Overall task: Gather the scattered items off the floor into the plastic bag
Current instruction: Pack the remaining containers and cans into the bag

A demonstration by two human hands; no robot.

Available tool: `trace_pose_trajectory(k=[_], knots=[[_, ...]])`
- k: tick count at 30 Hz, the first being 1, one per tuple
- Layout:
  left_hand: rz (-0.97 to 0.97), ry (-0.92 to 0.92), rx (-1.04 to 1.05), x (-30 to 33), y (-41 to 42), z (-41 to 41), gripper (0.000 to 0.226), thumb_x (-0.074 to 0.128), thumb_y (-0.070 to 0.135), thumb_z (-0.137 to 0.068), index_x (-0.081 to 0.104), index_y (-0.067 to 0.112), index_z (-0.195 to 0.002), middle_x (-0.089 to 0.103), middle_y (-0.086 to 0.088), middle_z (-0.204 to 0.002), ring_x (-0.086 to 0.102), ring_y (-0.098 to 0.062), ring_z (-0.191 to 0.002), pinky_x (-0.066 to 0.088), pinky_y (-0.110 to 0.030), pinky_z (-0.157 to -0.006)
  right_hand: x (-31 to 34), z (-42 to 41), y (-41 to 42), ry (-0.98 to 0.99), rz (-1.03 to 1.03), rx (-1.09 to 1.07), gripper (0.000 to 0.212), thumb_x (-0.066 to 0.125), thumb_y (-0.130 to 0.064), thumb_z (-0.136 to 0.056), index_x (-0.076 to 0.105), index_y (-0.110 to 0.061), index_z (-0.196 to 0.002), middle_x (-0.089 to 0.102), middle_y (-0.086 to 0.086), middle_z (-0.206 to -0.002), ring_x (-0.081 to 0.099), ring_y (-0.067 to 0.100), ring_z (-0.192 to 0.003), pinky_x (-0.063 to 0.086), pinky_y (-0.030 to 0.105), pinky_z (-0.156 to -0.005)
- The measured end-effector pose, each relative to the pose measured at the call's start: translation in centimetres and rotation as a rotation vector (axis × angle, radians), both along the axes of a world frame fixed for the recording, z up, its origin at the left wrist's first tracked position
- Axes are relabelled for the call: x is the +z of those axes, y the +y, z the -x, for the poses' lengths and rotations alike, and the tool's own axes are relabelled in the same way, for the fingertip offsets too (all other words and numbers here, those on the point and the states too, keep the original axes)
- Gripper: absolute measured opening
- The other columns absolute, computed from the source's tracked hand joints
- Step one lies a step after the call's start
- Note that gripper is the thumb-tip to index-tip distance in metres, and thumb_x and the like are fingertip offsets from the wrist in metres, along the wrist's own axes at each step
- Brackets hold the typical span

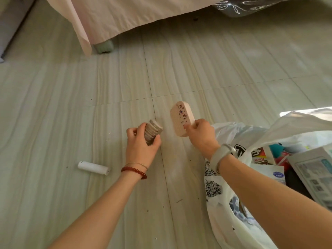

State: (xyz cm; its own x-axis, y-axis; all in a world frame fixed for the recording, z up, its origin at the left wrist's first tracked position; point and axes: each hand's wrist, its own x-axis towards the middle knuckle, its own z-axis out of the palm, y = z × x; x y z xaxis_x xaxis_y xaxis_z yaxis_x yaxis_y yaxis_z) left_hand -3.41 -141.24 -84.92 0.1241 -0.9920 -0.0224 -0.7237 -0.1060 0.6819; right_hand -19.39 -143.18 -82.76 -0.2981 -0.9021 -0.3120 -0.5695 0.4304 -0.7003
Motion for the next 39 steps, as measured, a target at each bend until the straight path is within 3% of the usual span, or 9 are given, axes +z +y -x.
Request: trace_pose_trajectory(k=[2, 4, 9, 14, 20, 24, 28, 33, 39], knots=[[0.077, 0.122, 0.025, 1.4, 1.1, 0.7, 0.048, 0.063, 0.031, -0.08, 0.047, 0.016, -0.123, 0.038, -0.002, -0.11, 0.049, -0.012, -0.08, 0.042, -0.023, -0.074, 1.9, 0.7, 1.7, -0.104, 0.154, -0.034, 0.018, 0.049, -0.023, -0.092, 0.05, -0.006, -0.099, 0.061, 0.01, -0.097, 0.058, 0.021, -0.077, 0.048, 0.01, -0.051], [0.133, 0.225, -0.001, 3.2, 1.9, 1.9, 0.059, 0.062, 0.044, -0.075, 0.046, 0.016, -0.125, 0.042, 0.001, -0.11, 0.051, -0.005, -0.082, 0.038, -0.01, -0.07, 4.3, 2.0, 3.6, -0.201, 0.29, -0.071, 0.026, 0.045, -0.024, -0.094, 0.047, -0.007, -0.114, 0.059, 0.006, -0.104, 0.062, 0.022, -0.086, 0.056, 0.026, -0.07], [0.195, 0.357, -0.216, 7.6, 5.2, 6.8, 0.054, 0.05, 0.06, -0.064, 0.046, 0.026, -0.106, 0.052, 0.007, -0.1, 0.052, 0.002, -0.084, 0.04, -0.001, -0.067, 8.7, 8.7, 9.3, -0.079, 0.531, -0.098, 0.028, 0.036, -0.023, -0.097, 0.043, -0.014, -0.122, 0.051, -0.005, -0.106, 0.053, 0.013, -0.092, 0.048, 0.02, -0.067], [0.276, 0.093, -0.63, 9.0, 10.2, 13.5, 0.055, 0.049, 0.059, -0.071, 0.052, 0.022, -0.112, 0.057, 0.012, -0.1, 0.053, -0.004, -0.093, 0.037, -0.023, -0.083, 10.5, 16.6, 15.4, 0.22, 0.488, -0.094, 0.031, 0.037, -0.028, -0.095, 0.048, -0.016, -0.122, 0.053, -0.004, -0.106, 0.05, 0.011, -0.095, 0.039, 0.011, -0.061], [0.278, -0.387, -0.794, 7.4, 12.3, 18.5, 0.058, 0.048, 0.06, -0.074, 0.051, 0.021, -0.117, 0.066, 0.003, -0.109, 0.055, -0.021, -0.103, 0.038, -0.04, -0.086, 10.3, 20.8, 19.7, 0.506, 0.313, -0.042, 0.04, 0.038, -0.031, -0.094, 0.05, -0.009, -0.125, 0.063, 0.011, -0.113, 0.059, 0.025, -0.097, 0.047, 0.026, -0.067], [0.187, -0.544, -0.795, 6.3, 12.2, 19.0, 0.067, 0.055, 0.057, -0.076, 0.039, 0.019, -0.13, 0.047, -0.001, -0.137, 0.037, -0.024, -0.126, 0.022, -0.044, -0.102, 9.1, 20.1, 20.8, 0.417, 0.184, -0.003, 0.035, 0.043, -0.028, -0.094, 0.051, -0.008, -0.122, 0.061, 0.014, -0.117, 0.059, 0.028, -0.101, 0.051, 0.03, -0.071], [0.324, -0.571, -0.728, 6.6, 12.1, 17.0, 0.054, 0.04, 0.06, -0.075, 0.056, 0.023, -0.11, 0.06, -0.003, -0.12, 0.053, -0.024, -0.115, 0.027, -0.045, -0.1, 9.1, 18.9, 20.7, 0.477, 0.141, 0.001, 0.037, 0.04, -0.023, -0.095, 0.043, -0.011, -0.13, 0.042, 0.012, -0.135, 0.051, 0.03, -0.113, 0.049, 0.025, -0.069], [0.416, -0.425, -0.661, 7.5, 12.2, 11.4, 0.039, 0.041, 0.045, -0.08, 0.05, 0.023, -0.111, 0.058, -0.006, -0.121, 0.038, -0.016, -0.116, 0.02, -0.037, -0.097, 9.0, 16.0, 20.0, 0.589, 0.328, 0.208, 0.036, 0.046, -0.016, -0.091, 0.049, -0.012, -0.127, 0.049, 0.009, -0.127, 0.049, 0.027, -0.113, 0.051, 0.032, -0.071], [0.055, -0.427, -0.423, 6.6, 12.6, -1.0, 0.059, 0.033, 0.049, -0.073, 0.057, 0.013, -0.113, 0.056, -0.013, -0.123, 0.052, -0.032, -0.114, 0.04, -0.046, -0.093, 7.1, 6.8, 18.5, 0.432, 0.447, 0.648, 0.036, 0.038, -0.017, -0.084, 0.057, -0.009, -0.114, 0.061, 0.011, -0.109, 0.06, 0.029, -0.094, 0.054, 0.038, -0.074]])
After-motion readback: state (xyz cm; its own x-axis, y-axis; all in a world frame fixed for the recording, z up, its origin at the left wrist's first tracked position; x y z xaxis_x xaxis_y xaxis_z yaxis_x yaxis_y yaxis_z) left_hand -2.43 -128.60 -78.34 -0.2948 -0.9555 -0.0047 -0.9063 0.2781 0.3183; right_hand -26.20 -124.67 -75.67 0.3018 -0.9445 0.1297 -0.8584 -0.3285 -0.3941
